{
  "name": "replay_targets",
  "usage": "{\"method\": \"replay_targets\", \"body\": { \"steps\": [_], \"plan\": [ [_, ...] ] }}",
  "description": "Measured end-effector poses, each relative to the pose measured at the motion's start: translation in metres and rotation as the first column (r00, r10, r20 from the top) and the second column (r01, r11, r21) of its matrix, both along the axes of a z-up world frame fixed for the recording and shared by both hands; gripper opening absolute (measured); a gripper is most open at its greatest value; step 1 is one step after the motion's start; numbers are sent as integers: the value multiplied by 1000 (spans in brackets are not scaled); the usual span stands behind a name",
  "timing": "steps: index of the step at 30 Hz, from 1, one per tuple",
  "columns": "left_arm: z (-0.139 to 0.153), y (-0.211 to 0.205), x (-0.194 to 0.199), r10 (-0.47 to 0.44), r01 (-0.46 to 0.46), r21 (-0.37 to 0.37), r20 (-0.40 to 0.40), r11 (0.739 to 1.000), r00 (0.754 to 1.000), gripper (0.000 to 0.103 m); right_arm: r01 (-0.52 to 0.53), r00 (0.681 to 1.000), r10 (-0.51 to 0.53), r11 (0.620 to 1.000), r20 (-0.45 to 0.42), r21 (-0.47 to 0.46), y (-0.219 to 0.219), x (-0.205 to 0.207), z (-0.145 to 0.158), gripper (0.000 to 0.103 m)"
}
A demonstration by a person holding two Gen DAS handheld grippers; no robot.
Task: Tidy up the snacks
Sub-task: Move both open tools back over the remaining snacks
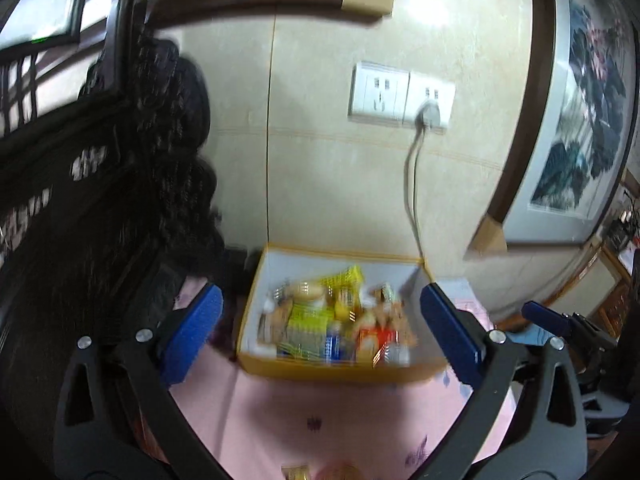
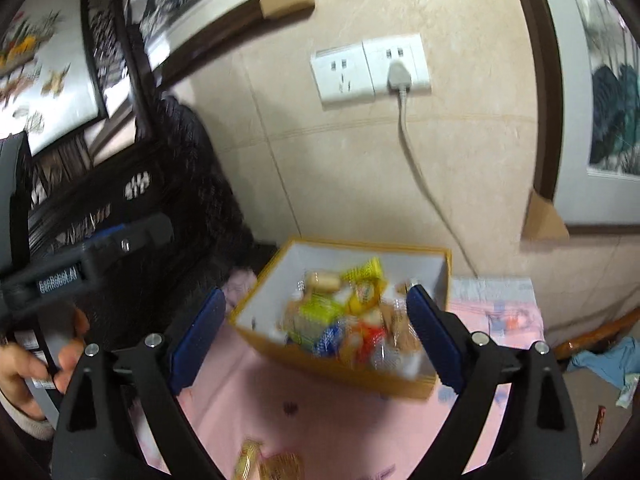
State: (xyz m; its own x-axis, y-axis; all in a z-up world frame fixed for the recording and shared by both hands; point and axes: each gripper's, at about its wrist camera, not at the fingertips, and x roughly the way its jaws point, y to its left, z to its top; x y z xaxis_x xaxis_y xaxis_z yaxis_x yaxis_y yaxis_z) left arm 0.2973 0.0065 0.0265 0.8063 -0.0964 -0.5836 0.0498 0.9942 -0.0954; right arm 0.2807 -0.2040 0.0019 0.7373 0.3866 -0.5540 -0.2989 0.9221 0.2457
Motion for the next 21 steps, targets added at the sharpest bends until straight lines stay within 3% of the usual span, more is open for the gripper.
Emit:
{"method": "replay_targets", "body": {
  "steps": [4, 7, 11, 14, 16, 21],
  "plan": [
    [-44, 3, -32, 3, -2, 12, -90, 1000, 996, 101, 12, 993, -17, 999, -113, -43, -2, -35, -50, 98],
    [-77, 8, -58, 14, -12, 16, -150, 1000, 989, 101, 42, 971, -59, 996, -233, -79, 1, -62, -92, 98],
    [-116, 21, -93, 26, -31, -17, -222, 999, 975, 101, 72, 940, -111, 989, -322, -128, 14, -87, -130, 98],
    [-137, 33, -118, 59, -61, 3, -259, 998, 964, 101, -8, 945, -43, 988, -325, -153, 36, -96, -147, 100],
    [-146, 43, -133, 87, -85, 21, -281, 996, 956, 101, -80, 952, 7, 971, -307, -224, 55, -98, -155, 100],
    [-150, 68, -153, 147, -143, 33, -292, 989, 945, 101, -226, 955, 121, 887, -271, -402, 104, -84, -176, 100]
  ]
}}
